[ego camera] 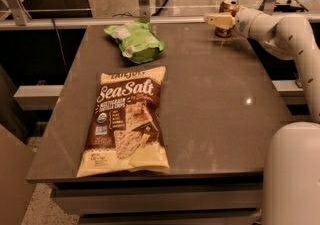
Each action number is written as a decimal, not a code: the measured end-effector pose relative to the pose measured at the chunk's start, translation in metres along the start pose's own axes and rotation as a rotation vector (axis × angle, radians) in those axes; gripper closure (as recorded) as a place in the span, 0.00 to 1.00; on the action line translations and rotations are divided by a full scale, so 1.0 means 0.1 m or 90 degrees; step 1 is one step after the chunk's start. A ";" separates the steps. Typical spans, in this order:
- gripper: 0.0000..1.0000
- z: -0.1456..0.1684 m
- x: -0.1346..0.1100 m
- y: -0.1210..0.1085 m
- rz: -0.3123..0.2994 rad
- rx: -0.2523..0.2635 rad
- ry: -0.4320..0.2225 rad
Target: Move orange can near brown chip bag
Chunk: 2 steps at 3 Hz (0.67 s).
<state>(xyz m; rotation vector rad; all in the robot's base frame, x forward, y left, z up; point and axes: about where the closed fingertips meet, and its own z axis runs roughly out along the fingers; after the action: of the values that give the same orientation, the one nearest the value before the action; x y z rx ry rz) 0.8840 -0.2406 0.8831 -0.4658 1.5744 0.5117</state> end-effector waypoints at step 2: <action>0.65 0.09 -0.08 0.01 -0.002 -0.018 -0.008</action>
Offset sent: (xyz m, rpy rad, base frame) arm 0.0148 -0.0052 0.0127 0.0086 -0.0144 0.0261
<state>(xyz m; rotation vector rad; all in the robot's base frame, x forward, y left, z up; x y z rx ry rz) 0.8910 -0.2343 0.8908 -0.4858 1.5566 0.5341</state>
